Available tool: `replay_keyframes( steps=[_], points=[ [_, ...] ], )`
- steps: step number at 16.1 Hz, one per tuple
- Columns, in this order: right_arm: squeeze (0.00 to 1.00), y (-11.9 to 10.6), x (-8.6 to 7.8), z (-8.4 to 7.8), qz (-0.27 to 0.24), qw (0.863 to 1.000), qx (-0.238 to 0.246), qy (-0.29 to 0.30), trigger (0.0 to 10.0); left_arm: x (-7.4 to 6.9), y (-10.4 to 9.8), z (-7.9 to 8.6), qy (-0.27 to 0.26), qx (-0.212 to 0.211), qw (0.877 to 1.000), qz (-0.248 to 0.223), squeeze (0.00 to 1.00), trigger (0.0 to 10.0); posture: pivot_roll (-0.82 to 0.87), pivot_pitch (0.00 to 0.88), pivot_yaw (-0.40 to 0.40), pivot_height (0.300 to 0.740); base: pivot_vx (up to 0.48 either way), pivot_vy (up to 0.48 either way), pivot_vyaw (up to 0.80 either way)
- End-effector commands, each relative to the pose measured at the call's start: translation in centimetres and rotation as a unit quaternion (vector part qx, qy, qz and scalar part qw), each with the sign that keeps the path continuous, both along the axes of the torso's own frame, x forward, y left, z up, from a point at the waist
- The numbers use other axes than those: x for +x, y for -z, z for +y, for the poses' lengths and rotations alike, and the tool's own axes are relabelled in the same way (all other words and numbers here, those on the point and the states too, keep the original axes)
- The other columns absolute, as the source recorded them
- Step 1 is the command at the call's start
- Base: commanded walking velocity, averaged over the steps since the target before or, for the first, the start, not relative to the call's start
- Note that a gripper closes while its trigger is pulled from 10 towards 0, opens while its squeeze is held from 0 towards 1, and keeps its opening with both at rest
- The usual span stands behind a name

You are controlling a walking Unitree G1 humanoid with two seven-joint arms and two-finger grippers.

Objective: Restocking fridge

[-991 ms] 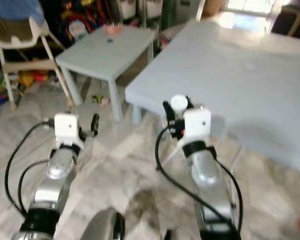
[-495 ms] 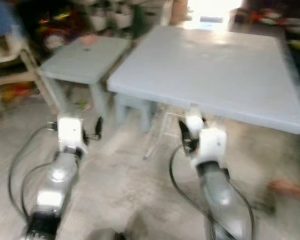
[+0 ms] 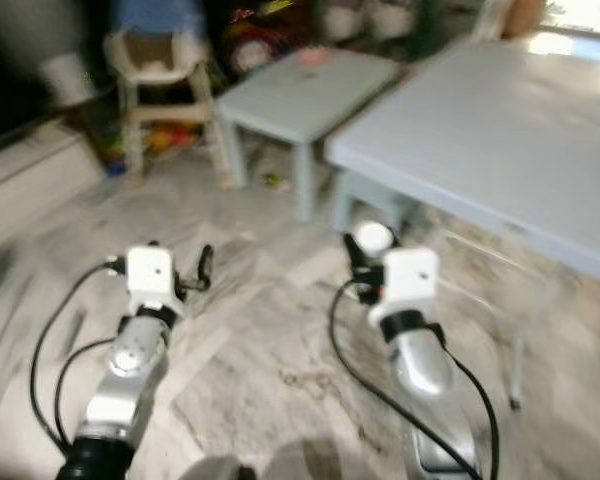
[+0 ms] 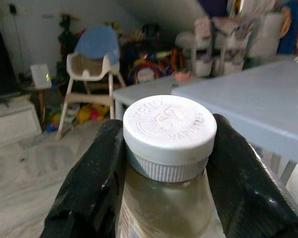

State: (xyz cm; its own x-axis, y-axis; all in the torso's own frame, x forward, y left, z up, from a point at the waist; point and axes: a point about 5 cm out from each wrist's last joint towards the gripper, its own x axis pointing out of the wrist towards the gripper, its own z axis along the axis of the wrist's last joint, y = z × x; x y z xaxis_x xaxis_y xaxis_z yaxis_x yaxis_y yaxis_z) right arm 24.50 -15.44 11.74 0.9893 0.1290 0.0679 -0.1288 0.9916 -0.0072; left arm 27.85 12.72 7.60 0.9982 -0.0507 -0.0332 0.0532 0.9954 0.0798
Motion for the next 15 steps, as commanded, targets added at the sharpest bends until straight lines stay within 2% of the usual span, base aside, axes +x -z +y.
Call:
replay_keyframes(
  steps=[1, 3, 6, 9, 11, 15],
  points=[
    [0.0, -0.3, 0.6, 1.0, -0.014, 1.0, 0.014, -0.016, 10.0, -0.4, 1.1, 1.0, -0.02, 0.013, 1.0, 0.02, 0.0, 10.0, -0.02, 0.0, 0.026, 0.74, 0.0, 0.0, 0.8],
    [0.0, -1.0, 1.1, 1.7, -0.031, 0.999, 0.004, -0.037, 10.0, -0.4, 0.9, 1.1, -0.024, 0.018, 0.999, 0.016, 0.0, 10.0, -0.01, 0.0, 0.022, 0.74, 0.0, 0.0, 0.8],
    [0.0, -1.1, 1.5, 1.7, -0.035, 0.999, 0.004, -0.04, 10.0, -0.2, 0.5, 1.4, -0.033, 0.021, 0.999, 0.009, 0.0, 10.0, 0.0, 0.0, 0.029, 0.74, 0.0, 0.0, 0.8],
    [0.0, -0.6, 1.2, 1.3, -0.033, 0.999, 0.005, -0.037, 10.0, -0.5, 0.5, 3.0, -0.049, 0.016, 0.999, 0.015, 0.0, 10.0, 0.01, 0.0, 0.04, 0.74, 0.0, 0.0, 0.8],
    [0.0, -0.1, 0.8, 1.1, -0.026, 0.999, 0.005, -0.032, 10.0, -1.0, 0.7, 3.5, -0.05, 0.028, 0.998, 0.01, 0.0, 10.0, 0.0, 0.0, 0.044, 0.74, 0.0, 0.0, 0.8],
    [0.0, 0.0, 1.1, 0.9, -0.029, 0.999, 0.004, -0.031, 10.0, -1.0, 0.8, 2.8, -0.052, 0.026, 0.998, 0.014, 0.0, 10.0, 0.0, 0.0, 0.038, 0.74, 0.0, 0.0, 0.8]
  ],
)
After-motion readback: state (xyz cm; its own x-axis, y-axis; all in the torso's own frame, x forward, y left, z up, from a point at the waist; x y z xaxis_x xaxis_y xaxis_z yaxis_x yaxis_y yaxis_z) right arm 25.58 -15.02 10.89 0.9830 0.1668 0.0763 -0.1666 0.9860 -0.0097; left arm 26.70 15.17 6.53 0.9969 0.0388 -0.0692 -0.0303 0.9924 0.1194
